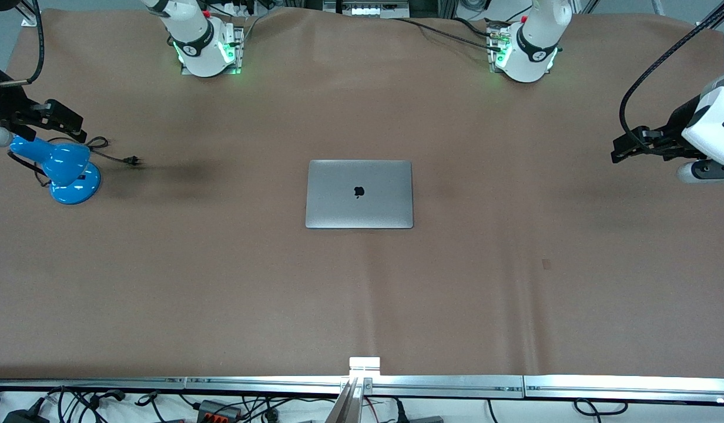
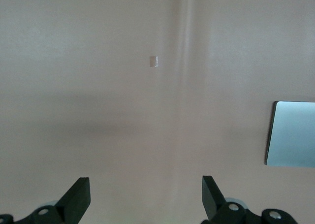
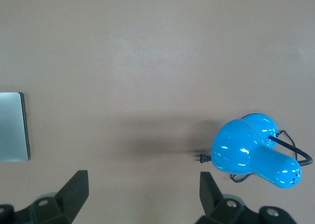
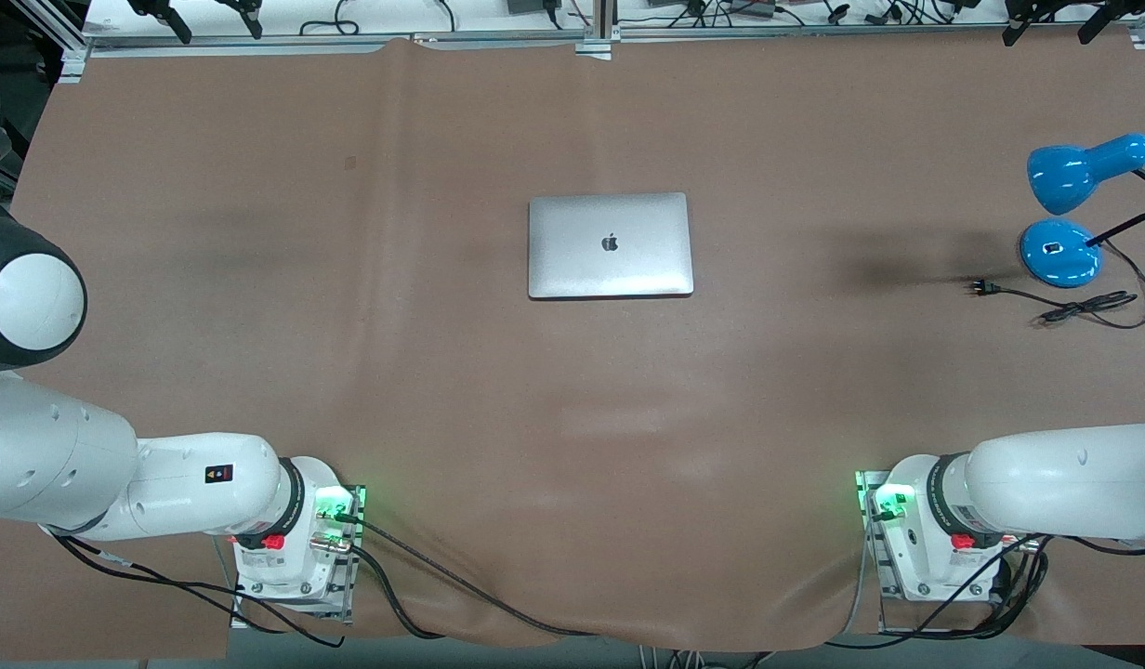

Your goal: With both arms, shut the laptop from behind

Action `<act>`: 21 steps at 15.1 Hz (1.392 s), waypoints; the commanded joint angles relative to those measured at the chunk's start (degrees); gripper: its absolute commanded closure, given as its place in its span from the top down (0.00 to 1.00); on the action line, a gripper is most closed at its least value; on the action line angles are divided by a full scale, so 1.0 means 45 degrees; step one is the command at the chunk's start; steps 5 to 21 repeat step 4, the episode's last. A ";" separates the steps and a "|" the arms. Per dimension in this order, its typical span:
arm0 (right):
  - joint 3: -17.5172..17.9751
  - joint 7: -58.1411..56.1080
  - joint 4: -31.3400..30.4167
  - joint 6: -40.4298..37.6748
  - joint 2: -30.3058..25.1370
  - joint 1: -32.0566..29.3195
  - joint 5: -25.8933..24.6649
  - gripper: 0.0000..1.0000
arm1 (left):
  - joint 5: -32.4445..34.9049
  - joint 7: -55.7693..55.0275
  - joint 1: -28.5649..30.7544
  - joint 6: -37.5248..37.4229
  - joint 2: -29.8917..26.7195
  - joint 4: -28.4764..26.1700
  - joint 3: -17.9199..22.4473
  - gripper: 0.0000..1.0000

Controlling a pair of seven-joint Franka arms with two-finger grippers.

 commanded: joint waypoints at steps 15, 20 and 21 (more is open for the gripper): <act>0.0000 -0.0245 -0.0207 0.0210 -0.0110 0.0015 -0.0079 1.00 | -0.0098 0.0239 0.0060 0.0003 -0.0238 -0.0211 0.0026 1.00; 0.0000 -0.0245 -0.0207 0.0210 -0.0110 0.0015 -0.0079 1.00 | -0.0098 0.0239 0.0060 0.0003 -0.0238 -0.0211 0.0026 1.00; 0.0000 -0.0245 -0.0207 0.0210 -0.0110 0.0015 -0.0079 1.00 | -0.0098 0.0239 0.0060 0.0003 -0.0238 -0.0211 0.0026 1.00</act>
